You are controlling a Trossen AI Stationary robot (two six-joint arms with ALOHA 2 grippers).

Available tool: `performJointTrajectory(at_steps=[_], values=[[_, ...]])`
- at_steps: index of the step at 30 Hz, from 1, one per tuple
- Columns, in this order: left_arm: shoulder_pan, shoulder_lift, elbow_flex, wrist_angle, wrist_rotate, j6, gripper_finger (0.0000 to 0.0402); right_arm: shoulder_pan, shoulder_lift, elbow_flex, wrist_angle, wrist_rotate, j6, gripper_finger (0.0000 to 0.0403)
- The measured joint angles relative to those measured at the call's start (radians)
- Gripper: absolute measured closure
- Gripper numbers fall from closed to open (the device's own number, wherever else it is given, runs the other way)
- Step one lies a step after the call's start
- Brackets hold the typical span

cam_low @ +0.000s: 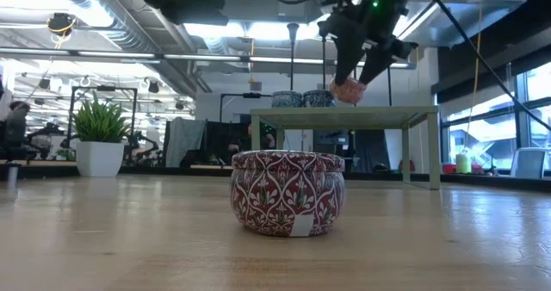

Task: Pick & Place candle stick holders
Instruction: Put the patterned pink scented candle on the shelf aligned with the black candle holder

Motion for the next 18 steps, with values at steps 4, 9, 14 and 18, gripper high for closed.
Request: performJointTrajectory(at_steps=[4,9,14,18], values=[[0.000,0.000,0.000,-0.001,0.001,-0.006,0.0064,-0.003,0.000,0.000,-0.010,-0.001,-0.029,0.0090],[0.000,0.000,0.000,-0.003,0.001,-0.023,0.0064,-0.003,0.000,0.000,-0.073,-0.002,-0.037,0.0087],[0.000,0.000,0.000,-0.003,0.002,-0.034,0.0064,-0.011,0.000,0.000,-0.102,-0.001,-0.022,0.0087],[0.000,0.000,0.000,-0.003,0.002,-0.038,0.0064,-0.027,0.000,0.000,-0.101,0.003,-0.045,0.0087]])
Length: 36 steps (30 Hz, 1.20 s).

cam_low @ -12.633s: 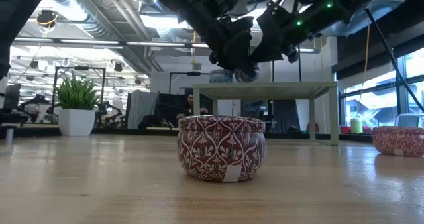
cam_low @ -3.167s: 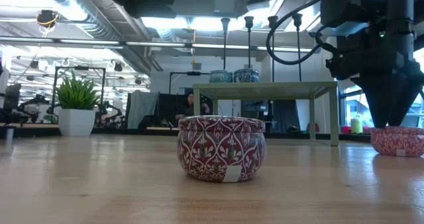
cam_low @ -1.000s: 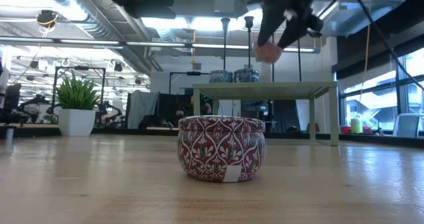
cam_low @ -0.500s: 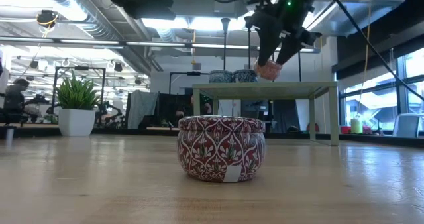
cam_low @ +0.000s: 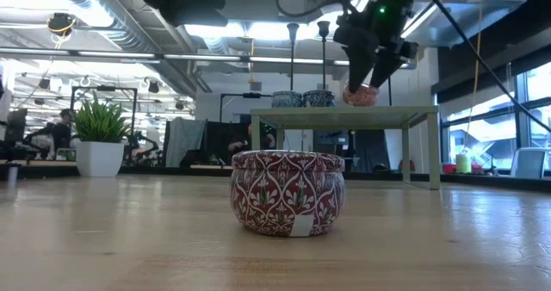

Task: Pick & Place candle stick holders
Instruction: Put the patterned pink scented candle on the shelf aligned with the black candle holder

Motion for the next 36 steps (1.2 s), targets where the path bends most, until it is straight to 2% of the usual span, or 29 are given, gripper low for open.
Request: performJointTrajectory(at_steps=[8,17,36], values=[[0.000,0.000,0.000,0.000,0.001,-0.014,0.0064,-0.016,0.000,0.000,0.039,0.026,-0.190,0.0087],[0.000,0.000,0.000,0.000,0.001,-0.014,0.0064,-0.016,0.000,0.000,-0.022,0.017,-0.221,0.0086],[0.000,0.000,0.000,-0.001,0.000,-0.014,0.0064,-0.056,0.000,0.000,0.006,-0.008,-0.221,0.0086]])
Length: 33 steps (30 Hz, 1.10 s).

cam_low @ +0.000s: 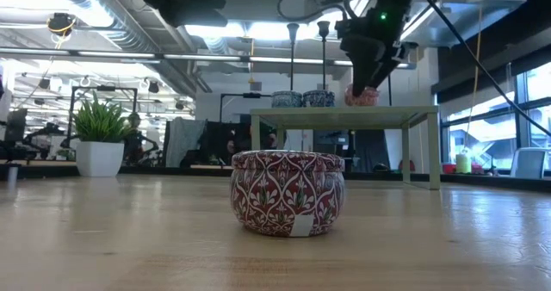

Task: Pick & Place candle stick holders
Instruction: Put the patterned pink scented candle on the shelf aligned with the black candle holder

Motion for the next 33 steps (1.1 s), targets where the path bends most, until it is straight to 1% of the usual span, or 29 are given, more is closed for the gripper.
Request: performJointTrajectory(at_steps=[10,14,21,33], values=[[0.000,0.000,0.000,-0.002,0.000,0.000,0.0064,-0.001,0.000,0.000,-0.003,-0.005,0.000,0.0086],[0.000,0.000,0.000,-0.002,0.000,0.000,0.0064,-0.001,-0.001,0.000,-0.002,-0.043,-0.001,0.0086],[0.000,0.000,0.000,-0.002,0.000,0.000,0.0064,0.000,-0.002,0.001,0.023,-0.057,-0.001,0.0086],[0.000,0.000,0.000,-0.002,0.000,0.000,0.0064,-0.007,-0.001,0.001,0.021,-0.057,0.010,0.0086]])
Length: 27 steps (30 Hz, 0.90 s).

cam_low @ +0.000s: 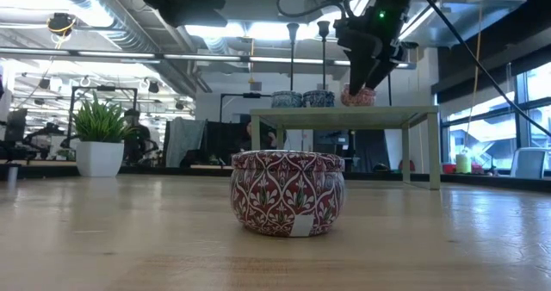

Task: Pick & Place candle stick holders
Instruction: Put the patterned pink scented candle on the shelf aligned with the black candle holder, then put the patterned red scented candle on the shelf aligned with the black candle holder

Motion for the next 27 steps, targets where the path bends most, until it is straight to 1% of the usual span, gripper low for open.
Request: performJointTrajectory(at_steps=[14,16,21,27], values=[[0.000,0.000,0.000,0.000,0.000,0.000,0.0064,0.000,0.000,0.000,0.005,-0.010,-0.028,0.0085],[0.000,0.000,0.000,0.000,0.000,0.000,0.0064,0.000,0.001,0.000,0.006,-0.011,-0.029,0.0077],[0.000,0.000,0.000,0.000,0.000,0.000,0.0064,0.000,0.002,-0.001,0.005,-0.011,-0.039,0.0040],[0.000,0.000,0.000,0.000,0.000,0.000,0.0064,0.004,0.001,-0.001,0.006,-0.003,-0.039,0.0032]])
